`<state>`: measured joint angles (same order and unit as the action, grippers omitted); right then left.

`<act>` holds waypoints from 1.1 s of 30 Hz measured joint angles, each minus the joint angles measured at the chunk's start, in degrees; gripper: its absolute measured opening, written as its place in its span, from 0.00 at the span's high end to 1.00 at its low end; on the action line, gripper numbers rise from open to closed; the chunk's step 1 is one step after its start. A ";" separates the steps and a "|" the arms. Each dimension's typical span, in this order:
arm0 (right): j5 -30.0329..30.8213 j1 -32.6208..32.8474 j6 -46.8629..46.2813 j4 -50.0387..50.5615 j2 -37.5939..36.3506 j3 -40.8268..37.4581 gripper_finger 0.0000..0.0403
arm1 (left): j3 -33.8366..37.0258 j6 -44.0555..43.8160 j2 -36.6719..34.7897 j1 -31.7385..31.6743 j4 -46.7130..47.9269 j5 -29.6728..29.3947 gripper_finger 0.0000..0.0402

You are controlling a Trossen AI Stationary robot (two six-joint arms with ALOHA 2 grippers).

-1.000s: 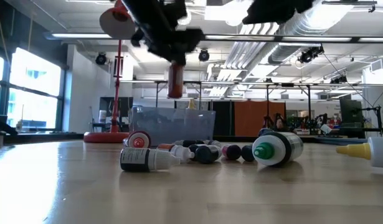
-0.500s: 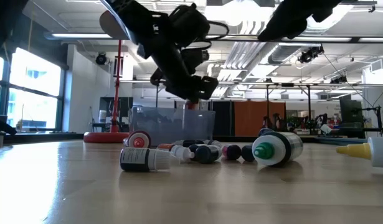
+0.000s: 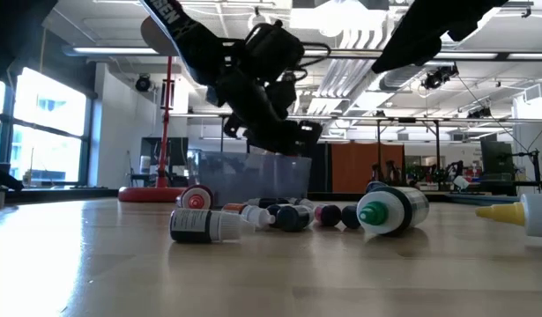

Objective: Pick & Place food coloring
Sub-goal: Put the large orange food coloring bottle into the bin, then put the large red food coloring bottle into the bin

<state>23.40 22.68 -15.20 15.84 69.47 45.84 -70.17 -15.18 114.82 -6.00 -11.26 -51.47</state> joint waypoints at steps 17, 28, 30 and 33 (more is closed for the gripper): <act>-0.24 0.00 0.43 0.24 0.00 0.00 0.46 | -0.05 4.46 -0.12 -0.02 -1.91 4.53 0.58; -0.24 0.00 0.43 0.24 0.00 0.00 0.46 | -2.31 9.11 -0.12 0.11 -2.24 4.88 0.56; -0.23 0.00 0.43 0.23 0.00 0.00 0.46 | -3.07 9.14 -0.12 0.12 -2.18 6.41 0.56; -0.24 0.00 0.43 0.22 0.00 0.00 0.46 | -3.84 9.04 -0.12 0.13 -2.13 8.56 0.56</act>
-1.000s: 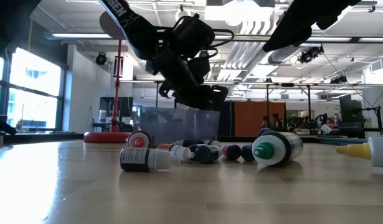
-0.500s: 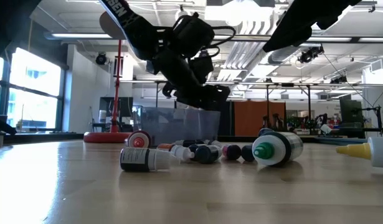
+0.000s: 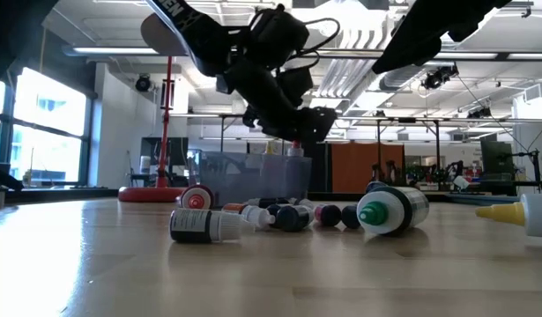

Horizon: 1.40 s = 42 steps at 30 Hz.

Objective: Pick & Place food coloring
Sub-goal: Put the large red food coloring bottle into the bin

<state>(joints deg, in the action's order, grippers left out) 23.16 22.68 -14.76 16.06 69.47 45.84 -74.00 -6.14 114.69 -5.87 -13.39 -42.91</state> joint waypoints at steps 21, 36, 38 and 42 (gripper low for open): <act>5.66 -0.17 -3.04 0.46 0.00 0.04 0.46 | -0.23 0.64 -19.43 2.18 21.45 18.39 0.56; 6.40 -0.19 -2.80 0.59 0.00 0.04 0.46 | -0.02 17.37 -26.61 14.02 55.61 51.81 0.56; 5.83 -0.17 -2.79 0.48 0.00 0.04 0.46 | -0.18 20.50 -24.00 16.45 53.93 51.85 0.56; 5.25 -0.17 -2.81 0.53 0.00 0.04 0.46 | -0.19 26.83 -18.89 19.93 53.09 51.55 0.56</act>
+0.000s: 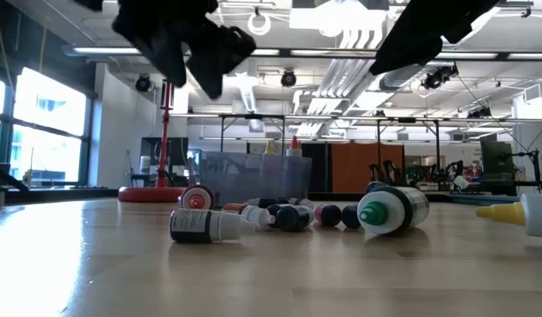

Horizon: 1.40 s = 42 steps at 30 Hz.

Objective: Pick & Place food coloring
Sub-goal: Put the large red food coloring bottle into the bin

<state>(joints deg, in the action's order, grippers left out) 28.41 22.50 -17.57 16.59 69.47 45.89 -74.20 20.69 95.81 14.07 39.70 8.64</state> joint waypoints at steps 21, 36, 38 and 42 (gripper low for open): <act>-0.79 0.00 3.07 -1.36 1.85 -0.02 0.46 | -0.07 27.75 13.72 2.45 2.47 -22.38 0.57; -2.13 -0.02 4.79 -2.83 2.62 0.00 0.46 | 0.00 28.81 13.60 -1.13 5.38 -22.73 0.57; -2.19 -0.02 4.75 -2.79 2.62 0.00 0.46 | 0.00 28.96 13.60 -2.18 5.10 -22.71 0.57; -2.20 -0.02 4.97 -2.82 2.62 0.00 0.46 | 0.00 29.03 13.60 -4.03 4.99 -21.21 0.57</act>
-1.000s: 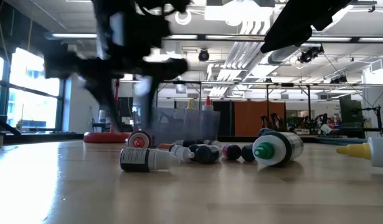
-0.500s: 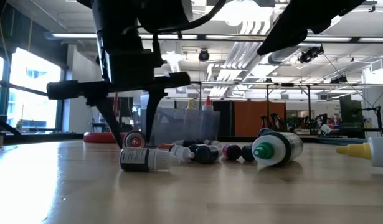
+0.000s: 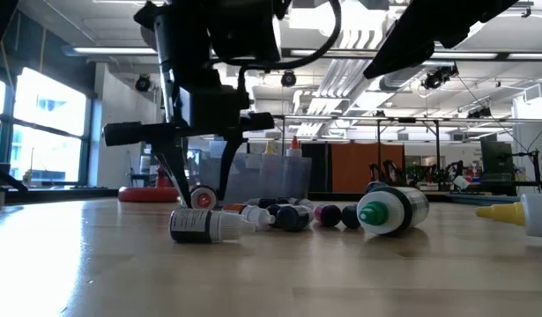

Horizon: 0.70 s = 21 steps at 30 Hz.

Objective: Pick & Place food coloring
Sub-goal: Put the large red food coloring bottle into the bin

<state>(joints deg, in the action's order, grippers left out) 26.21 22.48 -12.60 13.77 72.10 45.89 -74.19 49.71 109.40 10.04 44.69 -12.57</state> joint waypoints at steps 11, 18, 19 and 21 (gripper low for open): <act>-0.21 0.00 0.04 0.12 -0.02 0.00 0.46 | 0.00 0.00 0.00 -1.53 -4.85 7.72 0.57; -0.21 0.00 0.04 0.12 -0.04 0.00 0.46 | 0.02 -0.53 0.46 -1.55 -4.13 7.53 0.57; -0.23 0.00 0.04 0.14 -0.04 0.00 0.46 | -0.07 -0.52 0.94 -1.55 -4.41 7.53 0.57; -0.23 0.00 0.06 0.12 -0.04 0.00 0.46 | -0.04 -0.68 1.44 -1.55 -4.40 7.50 0.57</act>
<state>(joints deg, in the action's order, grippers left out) 25.98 22.48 -12.54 13.89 72.05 45.89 -74.23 49.03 110.85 8.49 40.28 -5.07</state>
